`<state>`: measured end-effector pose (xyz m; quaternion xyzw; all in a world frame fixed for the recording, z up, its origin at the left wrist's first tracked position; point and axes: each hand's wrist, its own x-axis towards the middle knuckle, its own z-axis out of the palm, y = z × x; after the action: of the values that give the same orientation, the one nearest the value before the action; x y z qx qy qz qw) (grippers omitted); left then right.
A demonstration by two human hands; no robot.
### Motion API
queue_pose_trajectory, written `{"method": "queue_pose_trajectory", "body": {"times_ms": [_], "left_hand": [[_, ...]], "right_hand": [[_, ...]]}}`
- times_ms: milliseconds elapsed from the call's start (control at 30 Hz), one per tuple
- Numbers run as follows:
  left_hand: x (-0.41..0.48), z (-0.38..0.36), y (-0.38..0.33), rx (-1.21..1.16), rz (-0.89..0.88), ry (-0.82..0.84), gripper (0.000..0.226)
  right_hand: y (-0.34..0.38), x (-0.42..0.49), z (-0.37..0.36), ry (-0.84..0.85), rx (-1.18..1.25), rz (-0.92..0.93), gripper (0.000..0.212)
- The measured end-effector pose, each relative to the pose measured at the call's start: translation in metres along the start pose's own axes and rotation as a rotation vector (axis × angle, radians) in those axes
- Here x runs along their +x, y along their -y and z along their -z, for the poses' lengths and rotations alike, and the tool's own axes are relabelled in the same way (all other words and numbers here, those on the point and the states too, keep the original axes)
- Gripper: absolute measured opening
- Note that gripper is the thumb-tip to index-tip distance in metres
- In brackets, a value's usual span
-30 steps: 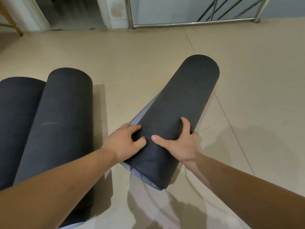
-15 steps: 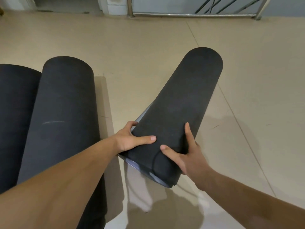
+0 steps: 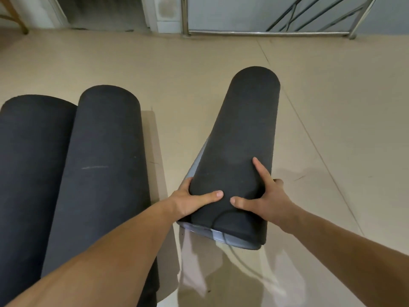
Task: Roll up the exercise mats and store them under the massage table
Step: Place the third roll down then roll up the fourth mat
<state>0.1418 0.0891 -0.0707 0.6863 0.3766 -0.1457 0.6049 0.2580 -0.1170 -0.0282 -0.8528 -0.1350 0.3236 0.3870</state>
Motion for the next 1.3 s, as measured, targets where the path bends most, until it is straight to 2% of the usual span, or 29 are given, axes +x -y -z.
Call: {"method": "queue_pose_trajectory", "body": {"times_ms": [133,233,267,333,367,433,500,567,667,733,800,933,1033,1100,1167,1233,1300], "left_hand": [[-0.027,-0.008,0.001,-0.072,0.087,-0.005,0.118],[-0.052,0.002,-0.002,0.028,0.192,0.039,0.109],[-0.059,0.006,-0.004,0.034,0.166,0.013,0.104],[-0.064,0.015,-0.01,0.069,0.017,-0.167,0.1],[-0.065,0.019,-0.015,0.123,-0.06,-0.275,0.105],[-0.065,0.02,-0.026,0.169,-0.125,-0.368,0.106],[-0.065,0.016,-0.031,0.118,-0.089,-0.355,0.101],[-0.064,0.012,-0.031,0.065,-0.061,-0.345,0.102],[-0.063,0.004,-0.04,0.07,-0.044,-0.322,0.121],[-0.062,-0.006,-0.05,0.125,-0.033,-0.322,0.128],[-0.064,-0.015,-0.056,0.127,-0.036,-0.361,0.127],[-0.076,-0.006,-0.042,-0.044,0.023,-0.428,0.131],[-0.091,0.006,-0.028,-0.139,0.058,-0.359,0.121],[-0.098,0.016,-0.026,-0.098,0.089,-0.304,0.118],[-0.099,0.028,-0.028,0.07,0.111,-0.3,0.126],[-0.097,0.038,-0.035,0.304,0.045,-0.364,0.132],[-0.096,0.039,-0.039,0.42,-0.065,-0.384,0.129]], "right_hand": [[0.025,0.021,0.017,0.145,-0.153,0.066,0.118],[0.05,0.031,0.015,0.21,-0.241,0.133,0.101],[0.055,0.031,0.011,0.208,-0.26,0.142,0.091],[0.061,0.029,-0.004,0.206,-0.315,0.179,0.077],[0.063,0.027,-0.013,0.201,-0.358,0.207,0.077],[0.064,0.024,-0.03,0.155,-0.418,0.273,0.085],[0.063,0.024,-0.035,0.111,-0.371,0.298,0.086],[0.054,0.028,-0.03,0.101,-0.183,0.25,0.077],[0.039,0.031,-0.017,0.174,0.13,0.109,0.087],[0.037,0.024,-0.015,0.234,0.247,0.047,0.085],[0.037,0.016,-0.015,0.221,0.266,0.065,0.082],[0.04,-0.009,-0.018,0.227,0.233,0.07,0.074],[0.032,-0.032,-0.022,0.256,0.153,0.107,0.063],[0.028,-0.04,-0.023,0.248,0.092,0.181,0.06],[0.025,-0.039,-0.023,0.223,0.047,0.221,0.067],[0.026,-0.032,-0.024,0.242,0.071,0.185,0.091],[0.03,-0.024,-0.027,0.344,0.149,0.133,0.117]]}}
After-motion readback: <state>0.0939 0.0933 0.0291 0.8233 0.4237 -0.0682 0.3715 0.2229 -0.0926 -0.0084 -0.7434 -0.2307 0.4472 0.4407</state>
